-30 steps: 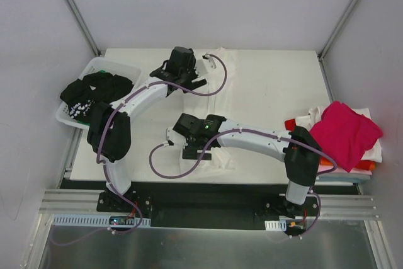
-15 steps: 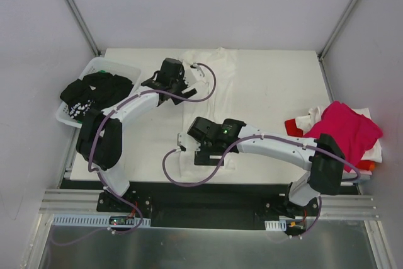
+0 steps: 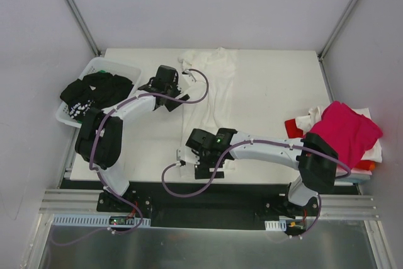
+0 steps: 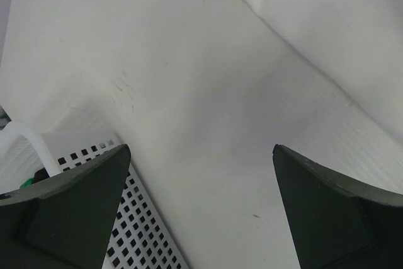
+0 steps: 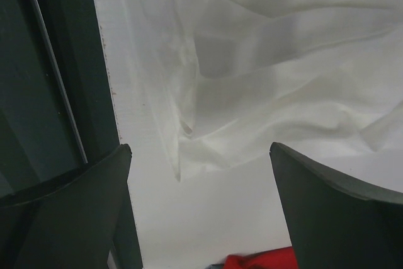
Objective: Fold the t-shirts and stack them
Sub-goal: Rotate the tshirt 90 degrees, then grab the bottom of the folded rectangular tshirt with right arm, then fold the folded rectangular tshirt in 1/3 of the way, then grab one side of the 2/3 rectangular tshirt with right arm
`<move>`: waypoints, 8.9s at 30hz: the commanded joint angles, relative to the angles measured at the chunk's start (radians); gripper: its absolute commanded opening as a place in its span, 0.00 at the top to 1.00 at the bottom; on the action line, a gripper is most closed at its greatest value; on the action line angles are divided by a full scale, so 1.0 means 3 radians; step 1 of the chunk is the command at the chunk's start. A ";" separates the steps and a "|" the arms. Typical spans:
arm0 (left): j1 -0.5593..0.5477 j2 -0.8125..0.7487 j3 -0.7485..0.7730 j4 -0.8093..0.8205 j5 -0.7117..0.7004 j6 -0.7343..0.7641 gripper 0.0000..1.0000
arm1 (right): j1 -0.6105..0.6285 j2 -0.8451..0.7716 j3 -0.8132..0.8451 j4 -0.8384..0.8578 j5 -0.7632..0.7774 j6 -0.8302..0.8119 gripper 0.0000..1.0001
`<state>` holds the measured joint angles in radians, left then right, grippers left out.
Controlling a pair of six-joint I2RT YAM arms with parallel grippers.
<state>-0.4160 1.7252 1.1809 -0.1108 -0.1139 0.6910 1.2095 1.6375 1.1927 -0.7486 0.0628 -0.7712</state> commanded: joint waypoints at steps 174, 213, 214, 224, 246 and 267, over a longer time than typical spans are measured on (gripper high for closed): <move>0.0231 -0.0346 -0.0807 0.0625 -0.0234 -0.0202 0.04 | -0.1255 0.1608 0.2359 -0.0240 0.0696 -0.0835 0.99; 0.0231 -0.0438 -0.0766 0.0605 -0.0214 -0.0222 0.04 | -0.1485 0.1860 0.2687 0.0353 0.1038 -0.0856 0.38; 0.0226 -0.0463 -0.0761 0.0564 -0.0193 -0.0227 0.04 | -0.1485 0.1803 0.2631 0.0353 0.1074 -0.0830 0.35; 0.0139 -0.0862 -0.0699 0.0216 -0.0209 -0.0391 0.01 | -0.1342 0.0816 0.1655 0.0409 0.1069 -0.0421 0.00; 0.0691 0.0047 0.0134 0.0201 -0.0546 -0.0570 0.01 | -0.0867 0.0611 0.0815 0.0220 0.0615 -0.0012 0.03; 0.1034 0.0385 0.0420 0.0216 -0.0480 -0.0575 0.01 | -0.0723 0.1194 0.0984 0.0297 0.0456 -0.0109 0.02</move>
<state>-0.1074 1.8465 1.2804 -0.0570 -0.2554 0.5323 0.9947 1.9736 1.4364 -0.6659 0.2165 -0.7940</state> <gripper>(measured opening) 0.992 0.973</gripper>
